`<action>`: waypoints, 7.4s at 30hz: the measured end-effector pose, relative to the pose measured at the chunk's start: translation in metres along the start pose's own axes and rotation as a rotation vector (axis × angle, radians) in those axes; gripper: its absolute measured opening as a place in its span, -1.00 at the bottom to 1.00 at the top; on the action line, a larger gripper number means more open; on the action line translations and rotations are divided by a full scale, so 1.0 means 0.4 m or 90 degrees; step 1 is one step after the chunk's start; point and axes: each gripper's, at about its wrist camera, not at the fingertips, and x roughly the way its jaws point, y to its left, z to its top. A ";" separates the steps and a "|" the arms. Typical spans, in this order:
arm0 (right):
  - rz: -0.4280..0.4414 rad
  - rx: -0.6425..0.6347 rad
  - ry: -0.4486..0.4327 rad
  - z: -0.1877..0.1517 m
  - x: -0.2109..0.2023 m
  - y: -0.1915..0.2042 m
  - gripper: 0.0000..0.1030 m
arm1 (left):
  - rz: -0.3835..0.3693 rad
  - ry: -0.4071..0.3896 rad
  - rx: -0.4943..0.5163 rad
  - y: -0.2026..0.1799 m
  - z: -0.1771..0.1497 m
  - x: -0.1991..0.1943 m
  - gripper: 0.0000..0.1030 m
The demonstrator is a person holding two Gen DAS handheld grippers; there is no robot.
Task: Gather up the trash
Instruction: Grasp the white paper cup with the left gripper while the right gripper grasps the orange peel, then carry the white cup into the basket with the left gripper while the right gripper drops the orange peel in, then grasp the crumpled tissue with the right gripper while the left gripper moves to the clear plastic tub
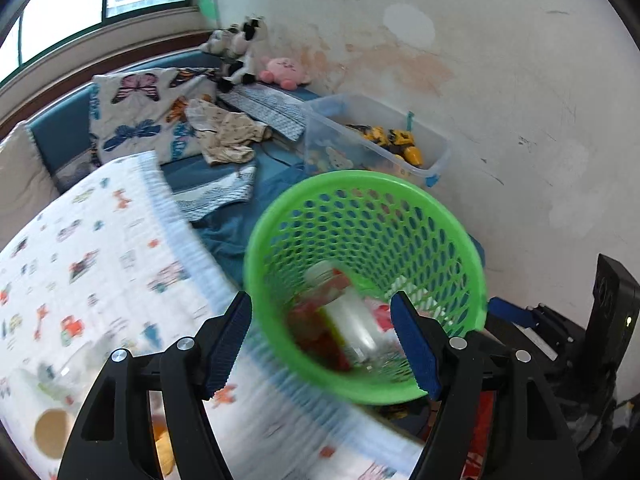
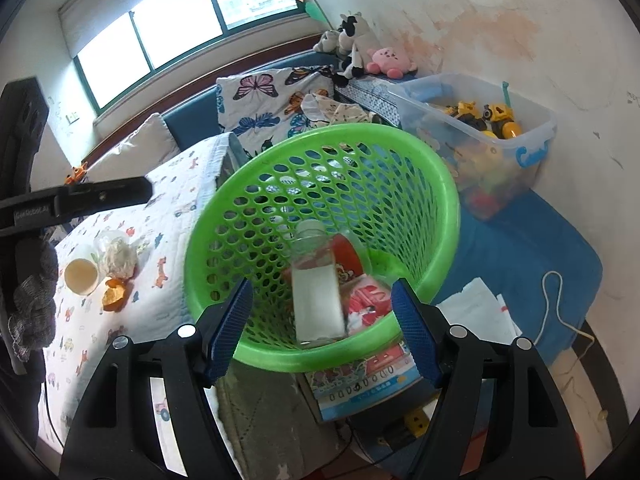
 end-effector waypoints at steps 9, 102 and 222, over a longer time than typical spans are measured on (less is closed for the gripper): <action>0.021 -0.021 -0.007 0.001 -0.017 0.066 0.40 | 0.069 -0.034 -0.041 0.140 -0.055 -0.136 0.35; 0.202 -0.250 0.099 -0.086 0.188 0.589 -0.07 | 0.130 -0.034 -0.394 0.595 -0.303 -0.259 0.09; 0.190 -0.272 0.086 0.009 0.274 0.656 0.50 | 0.153 -0.054 -0.311 0.580 -0.214 -0.308 0.36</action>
